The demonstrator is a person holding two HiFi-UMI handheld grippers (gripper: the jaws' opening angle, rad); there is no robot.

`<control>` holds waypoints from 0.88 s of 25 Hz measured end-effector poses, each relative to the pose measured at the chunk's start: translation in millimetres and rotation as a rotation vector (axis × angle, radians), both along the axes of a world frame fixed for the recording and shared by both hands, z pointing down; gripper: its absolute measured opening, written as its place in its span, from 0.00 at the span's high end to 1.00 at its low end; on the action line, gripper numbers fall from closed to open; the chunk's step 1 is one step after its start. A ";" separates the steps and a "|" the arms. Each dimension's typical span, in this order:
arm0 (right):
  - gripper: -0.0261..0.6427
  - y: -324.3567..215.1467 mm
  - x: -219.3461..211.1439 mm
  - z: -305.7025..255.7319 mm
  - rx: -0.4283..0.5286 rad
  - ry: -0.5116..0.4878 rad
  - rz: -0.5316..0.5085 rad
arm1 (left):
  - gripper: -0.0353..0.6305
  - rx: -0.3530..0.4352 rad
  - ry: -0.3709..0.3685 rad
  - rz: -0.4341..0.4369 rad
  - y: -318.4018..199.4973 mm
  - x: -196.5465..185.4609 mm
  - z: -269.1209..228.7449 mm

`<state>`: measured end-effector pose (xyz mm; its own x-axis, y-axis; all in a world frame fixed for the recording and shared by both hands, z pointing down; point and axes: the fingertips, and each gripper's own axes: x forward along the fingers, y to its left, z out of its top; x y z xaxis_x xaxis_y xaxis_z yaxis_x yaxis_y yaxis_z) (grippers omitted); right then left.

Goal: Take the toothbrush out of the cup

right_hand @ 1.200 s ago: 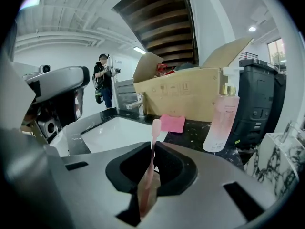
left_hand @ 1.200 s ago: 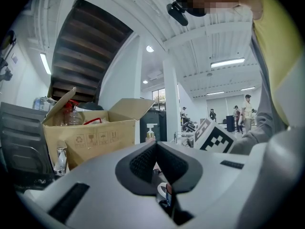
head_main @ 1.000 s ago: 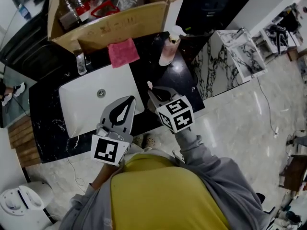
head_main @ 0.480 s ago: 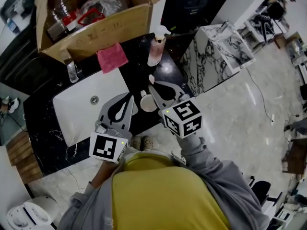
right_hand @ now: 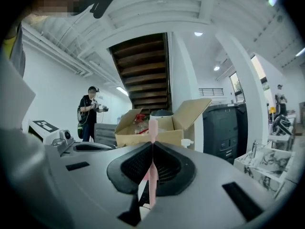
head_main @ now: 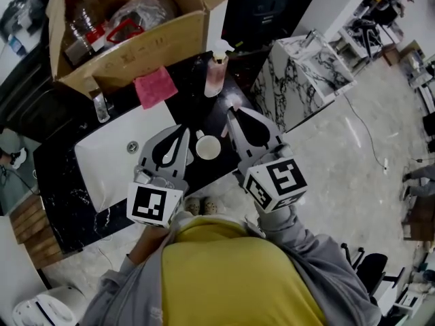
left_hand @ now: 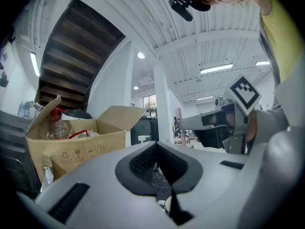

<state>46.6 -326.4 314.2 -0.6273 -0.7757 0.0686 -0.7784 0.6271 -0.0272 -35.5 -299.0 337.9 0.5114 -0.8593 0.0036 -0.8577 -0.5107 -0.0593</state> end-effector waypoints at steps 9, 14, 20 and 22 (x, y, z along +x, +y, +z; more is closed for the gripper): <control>0.93 13.3 28.3 -28.9 0.144 -0.039 0.163 | 0.95 0.034 -0.019 -0.013 0.4 0.8 -19.7; 0.93 19.6 32.1 -26.2 0.150 -0.042 0.203 | 0.95 0.047 -0.021 -0.015 2.6 1.3 -25.4; 0.93 22.2 29.3 -21.1 0.144 -0.047 0.199 | 0.95 0.050 -0.027 -0.023 3.9 -1.7 -26.0; 0.93 22.2 28.9 -21.7 0.143 -0.056 0.197 | 0.95 0.050 -0.026 -0.026 4.4 -2.7 -26.1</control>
<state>75.5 -304.2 292.4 -0.4629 -0.8827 -0.0810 -0.8858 0.4641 0.0046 -38.2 -294.6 311.8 0.4888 -0.8720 -0.0268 -0.8687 -0.4837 -0.1065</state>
